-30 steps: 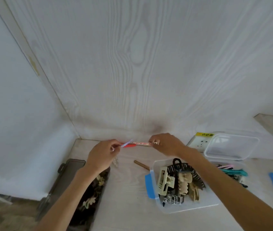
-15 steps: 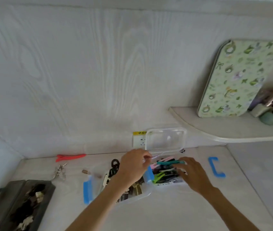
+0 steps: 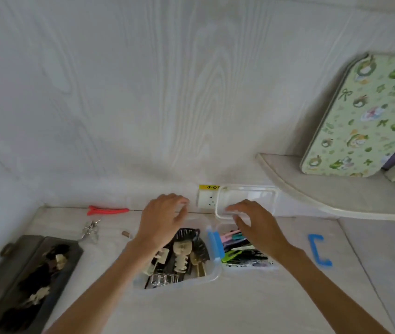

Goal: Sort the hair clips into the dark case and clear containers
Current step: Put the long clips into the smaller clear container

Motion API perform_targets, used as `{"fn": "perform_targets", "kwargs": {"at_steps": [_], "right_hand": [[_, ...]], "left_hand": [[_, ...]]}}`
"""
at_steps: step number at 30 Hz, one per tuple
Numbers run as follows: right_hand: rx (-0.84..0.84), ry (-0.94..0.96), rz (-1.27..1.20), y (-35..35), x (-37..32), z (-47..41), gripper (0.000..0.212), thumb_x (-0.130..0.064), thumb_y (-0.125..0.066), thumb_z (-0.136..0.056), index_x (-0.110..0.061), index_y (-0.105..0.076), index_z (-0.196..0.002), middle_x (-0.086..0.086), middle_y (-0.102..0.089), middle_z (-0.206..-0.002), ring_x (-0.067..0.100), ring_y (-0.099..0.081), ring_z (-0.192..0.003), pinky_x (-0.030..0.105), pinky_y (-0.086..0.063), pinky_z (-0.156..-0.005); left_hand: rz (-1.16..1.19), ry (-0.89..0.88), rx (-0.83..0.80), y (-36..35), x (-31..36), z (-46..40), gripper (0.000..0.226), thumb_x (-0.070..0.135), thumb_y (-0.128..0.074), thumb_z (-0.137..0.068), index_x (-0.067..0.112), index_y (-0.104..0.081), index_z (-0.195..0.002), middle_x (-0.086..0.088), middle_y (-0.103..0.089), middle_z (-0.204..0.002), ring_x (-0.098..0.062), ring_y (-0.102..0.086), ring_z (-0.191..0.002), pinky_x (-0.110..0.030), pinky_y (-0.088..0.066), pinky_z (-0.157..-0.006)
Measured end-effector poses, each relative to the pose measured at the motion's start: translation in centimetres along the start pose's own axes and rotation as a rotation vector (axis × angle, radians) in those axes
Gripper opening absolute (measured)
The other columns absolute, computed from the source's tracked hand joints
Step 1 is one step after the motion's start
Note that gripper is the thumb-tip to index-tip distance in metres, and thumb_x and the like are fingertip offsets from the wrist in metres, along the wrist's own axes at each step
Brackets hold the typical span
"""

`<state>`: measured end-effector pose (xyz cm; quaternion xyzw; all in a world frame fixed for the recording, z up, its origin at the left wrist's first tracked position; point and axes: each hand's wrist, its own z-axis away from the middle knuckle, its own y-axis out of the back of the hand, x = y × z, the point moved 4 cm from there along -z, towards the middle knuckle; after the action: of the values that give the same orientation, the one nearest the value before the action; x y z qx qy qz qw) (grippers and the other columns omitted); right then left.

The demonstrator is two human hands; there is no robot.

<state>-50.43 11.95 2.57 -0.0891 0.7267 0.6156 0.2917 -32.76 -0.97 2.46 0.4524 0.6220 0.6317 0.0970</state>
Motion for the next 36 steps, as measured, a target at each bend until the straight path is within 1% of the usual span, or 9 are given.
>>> {"fn": "perform_targets", "kwargs": {"at_steps": [3, 7, 12, 17, 20, 23, 26, 30, 36], "right_hand": [[-0.116, 0.127, -0.075, -3.8, -7.5, -3.6, 0.026, -0.02, -0.05, -0.094, -0.028, -0.061, -0.116, -0.009, -0.06, -0.113, 0.007, -0.051, -0.106, 0.024, -0.041, -0.094], [-0.41, 0.127, 0.057, -11.1, -14.6, -9.2, 0.035, -0.03, -0.045, -0.096, -0.026, -0.05, -0.13, -0.001, -0.053, -0.13, 0.017, -0.046, -0.122, 0.032, -0.036, -0.1], [-0.79, -0.074, 0.575, -18.9, -17.0, -12.3, 0.038, -0.025, -0.047, -0.092, -0.008, -0.049, -0.126, 0.009, -0.054, -0.127, 0.027, -0.055, -0.114, 0.036, -0.045, -0.095], [-0.927, -0.164, 0.932, -22.8, -16.9, -13.0, 0.036, -0.028, -0.048, -0.092, -0.009, -0.055, -0.122, 0.008, -0.057, -0.124, 0.029, -0.058, -0.108, 0.039, -0.049, -0.087], [-0.867, -0.13, 0.907, -24.4, -16.7, -13.1, 0.038, -0.032, -0.042, -0.095, -0.008, -0.054, -0.122, 0.01, -0.058, -0.122, 0.027, -0.058, -0.107, 0.034, -0.047, -0.08], [-0.782, -0.052, 0.77, -24.9, -17.0, -13.0, 0.045, -0.043, -0.035, -0.098, -0.009, -0.052, -0.123, 0.008, -0.057, -0.122, 0.025, -0.057, -0.11, 0.031, -0.045, -0.079], [-0.688, 0.005, 0.683, -23.2, -17.5, -13.0, 0.034, -0.026, -0.037, -0.1, -0.008, -0.052, -0.124, 0.01, -0.056, -0.126, 0.027, -0.055, -0.115, 0.033, -0.045, -0.09], [-0.569, 0.064, 0.48, -18.3, -18.2, -12.6, 0.031, -0.008, -0.045, -0.092, -0.007, -0.047, -0.123, 0.016, -0.058, -0.118, 0.033, -0.058, -0.106, 0.036, -0.044, -0.081], [-0.132, 0.193, -0.026, -8.4, -14.1, -7.4, 0.021, -0.026, -0.042, -0.098, -0.021, -0.055, -0.113, -0.001, -0.068, -0.096, 0.018, -0.059, -0.086, 0.033, -0.047, -0.074]], "left_hand": [[0.013, 0.23, 0.129, 4.4, -8.7, 1.0, 0.02, 0.024, -0.051, -0.093, 0.028, -0.065, -0.106, 0.01, -0.067, -0.106, -0.008, -0.06, -0.097, -0.023, -0.043, -0.081], [-0.007, 0.443, 0.057, 6.6, -18.4, 3.0, 0.028, 0.016, -0.046, -0.095, 0.029, -0.064, -0.111, 0.006, -0.063, -0.118, -0.013, -0.057, -0.108, -0.03, -0.044, -0.087], [-0.015, 0.39, -0.096, 4.5, -23.1, 3.1, 0.031, 0.016, -0.047, -0.094, 0.027, -0.06, -0.121, 0.007, -0.058, -0.128, -0.014, -0.052, -0.116, -0.029, -0.041, -0.093], [-0.028, 0.292, -0.263, 0.6, -23.7, 1.6, 0.039, 0.02, -0.055, -0.088, 0.026, -0.055, -0.127, 0.002, -0.055, -0.132, -0.021, -0.049, -0.12, -0.033, -0.043, -0.097], [-0.137, 0.263, -0.281, -1.0, -24.1, 1.4, 0.037, 0.017, -0.056, -0.086, 0.023, -0.056, -0.122, 0.001, -0.053, -0.13, -0.023, -0.043, -0.123, -0.033, -0.041, -0.097], [-0.203, 0.202, -0.247, -1.4, -24.4, 1.7, 0.026, 0.013, -0.048, -0.09, 0.021, -0.064, -0.108, 0.002, -0.062, -0.116, -0.021, -0.05, -0.11, -0.029, -0.038, -0.09], [-0.198, 0.143, -0.219, -0.5, -24.3, 2.2, 0.025, 0.015, -0.049, -0.091, 0.02, -0.066, -0.108, -0.001, -0.065, -0.107, -0.022, -0.055, -0.1, -0.03, -0.039, -0.087], [-0.067, 0.137, 0.024, 2.9, -22.4, 3.6, 0.02, 0.014, -0.057, -0.09, 0.014, -0.067, -0.107, -0.005, -0.064, -0.094, -0.023, -0.058, -0.082, -0.035, -0.049, -0.073], [0.047, 0.128, 0.253, 6.2, -13.4, 4.3, 0.023, 0.022, -0.053, -0.093, 0.022, -0.058, -0.115, 0.007, -0.061, -0.103, -0.011, -0.058, -0.086, -0.029, -0.052, -0.069]]}}
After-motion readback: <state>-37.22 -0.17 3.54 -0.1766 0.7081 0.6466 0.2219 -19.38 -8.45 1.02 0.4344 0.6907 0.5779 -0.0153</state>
